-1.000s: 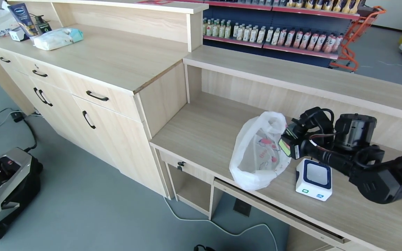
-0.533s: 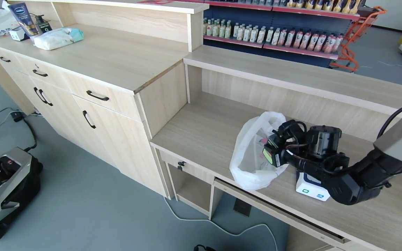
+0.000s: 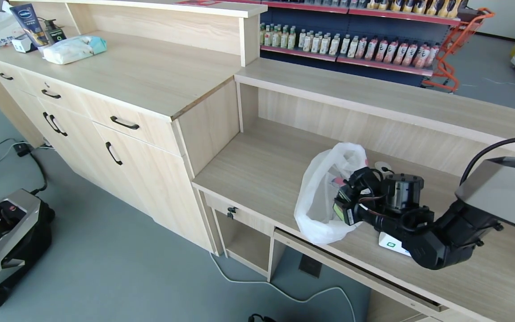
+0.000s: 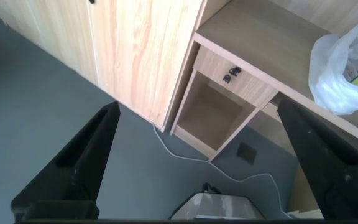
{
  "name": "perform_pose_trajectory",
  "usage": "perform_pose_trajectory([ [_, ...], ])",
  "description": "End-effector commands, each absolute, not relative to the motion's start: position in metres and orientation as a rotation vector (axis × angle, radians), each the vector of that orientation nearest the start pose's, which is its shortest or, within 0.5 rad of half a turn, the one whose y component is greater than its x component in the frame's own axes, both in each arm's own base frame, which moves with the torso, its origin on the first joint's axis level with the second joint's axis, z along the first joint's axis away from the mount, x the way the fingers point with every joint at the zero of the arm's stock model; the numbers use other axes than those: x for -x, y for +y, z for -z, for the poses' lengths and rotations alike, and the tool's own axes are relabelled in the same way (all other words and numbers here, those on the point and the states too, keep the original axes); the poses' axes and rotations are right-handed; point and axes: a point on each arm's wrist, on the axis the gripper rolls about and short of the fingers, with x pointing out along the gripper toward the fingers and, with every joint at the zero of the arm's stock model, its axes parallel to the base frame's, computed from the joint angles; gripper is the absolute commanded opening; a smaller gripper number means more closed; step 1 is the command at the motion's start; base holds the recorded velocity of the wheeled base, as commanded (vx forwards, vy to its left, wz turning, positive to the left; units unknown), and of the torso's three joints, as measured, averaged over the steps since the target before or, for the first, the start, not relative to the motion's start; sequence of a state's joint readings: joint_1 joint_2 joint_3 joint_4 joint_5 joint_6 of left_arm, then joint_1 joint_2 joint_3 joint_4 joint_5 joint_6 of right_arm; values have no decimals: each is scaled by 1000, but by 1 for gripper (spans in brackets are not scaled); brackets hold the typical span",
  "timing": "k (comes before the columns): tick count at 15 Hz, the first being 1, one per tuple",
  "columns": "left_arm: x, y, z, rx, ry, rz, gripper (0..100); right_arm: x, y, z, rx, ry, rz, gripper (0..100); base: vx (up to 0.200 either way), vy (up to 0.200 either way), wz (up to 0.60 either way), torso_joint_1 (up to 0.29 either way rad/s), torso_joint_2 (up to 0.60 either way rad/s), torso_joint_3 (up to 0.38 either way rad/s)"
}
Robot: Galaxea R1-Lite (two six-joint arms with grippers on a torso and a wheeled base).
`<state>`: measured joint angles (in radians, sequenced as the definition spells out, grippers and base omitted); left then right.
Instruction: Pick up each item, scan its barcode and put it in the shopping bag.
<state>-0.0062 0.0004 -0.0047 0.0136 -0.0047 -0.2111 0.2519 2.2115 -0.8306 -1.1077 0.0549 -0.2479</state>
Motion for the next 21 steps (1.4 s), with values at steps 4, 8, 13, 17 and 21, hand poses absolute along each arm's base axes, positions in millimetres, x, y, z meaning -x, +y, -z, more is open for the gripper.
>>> perform_pose_trajectory([
  [4,23,0,-75,212,10,10,100,-383,103,-39,253,248,-344,0,0,0,0,0,0,0],
  [8,23,0,-75,212,10,10,100,-387,106,-31,253,261,-348,0,0,0,0,0,0,0],
  [13,23,0,-75,212,10,10,100,-390,106,-32,244,256,-343,100,0,0,0,0,0,0],
  [17,23,0,-75,212,10,10,100,-370,97,-91,188,147,-314,100,0,0,0,0,0,0],
  [21,23,0,-75,212,10,10,100,-272,41,-170,222,86,-203,100,0,0,0,0,0,0],
])
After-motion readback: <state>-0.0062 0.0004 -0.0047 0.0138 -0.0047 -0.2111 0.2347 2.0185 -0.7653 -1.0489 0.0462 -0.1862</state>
